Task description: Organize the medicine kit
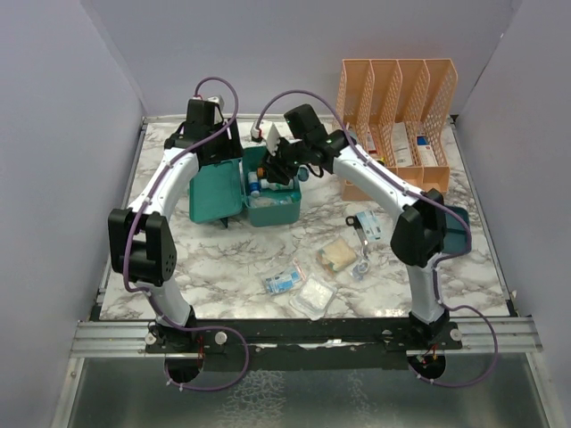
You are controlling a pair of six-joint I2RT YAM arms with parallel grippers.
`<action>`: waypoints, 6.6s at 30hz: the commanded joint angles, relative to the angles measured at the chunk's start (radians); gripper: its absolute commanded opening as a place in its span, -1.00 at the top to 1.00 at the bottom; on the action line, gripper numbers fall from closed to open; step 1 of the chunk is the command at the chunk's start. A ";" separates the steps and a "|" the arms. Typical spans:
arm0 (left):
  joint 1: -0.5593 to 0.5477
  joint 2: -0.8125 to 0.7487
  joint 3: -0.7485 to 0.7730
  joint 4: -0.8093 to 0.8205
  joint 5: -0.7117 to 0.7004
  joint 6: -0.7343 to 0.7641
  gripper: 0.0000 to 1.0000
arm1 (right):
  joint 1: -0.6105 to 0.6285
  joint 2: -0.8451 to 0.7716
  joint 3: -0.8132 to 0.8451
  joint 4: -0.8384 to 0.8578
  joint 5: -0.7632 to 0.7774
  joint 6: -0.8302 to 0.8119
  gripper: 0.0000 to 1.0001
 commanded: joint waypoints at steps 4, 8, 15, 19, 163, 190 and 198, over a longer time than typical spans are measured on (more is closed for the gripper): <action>0.001 -0.134 -0.075 0.025 0.056 -0.007 -0.40 | -0.023 -0.163 -0.205 0.366 0.368 0.338 0.04; -0.005 -0.146 -0.132 0.037 0.099 -0.018 -0.41 | -0.050 -0.157 -0.203 0.341 0.457 0.507 -0.01; -0.031 -0.106 -0.146 0.037 0.074 -0.032 -0.36 | -0.065 -0.114 -0.163 0.213 0.521 0.696 -0.01; -0.047 -0.059 -0.124 0.028 0.040 -0.031 -0.29 | -0.068 -0.136 -0.209 0.220 0.498 0.736 0.01; -0.072 -0.217 -0.479 0.336 0.211 -0.123 0.07 | -0.024 -0.812 -1.212 0.342 0.320 0.860 0.02; -0.071 -0.313 -0.515 0.346 0.026 -0.052 0.04 | 0.065 -0.557 -1.150 0.244 0.653 1.081 0.48; -0.070 -0.330 -0.523 0.378 -0.041 -0.059 0.04 | 0.065 -0.633 -1.126 0.242 0.668 1.085 0.84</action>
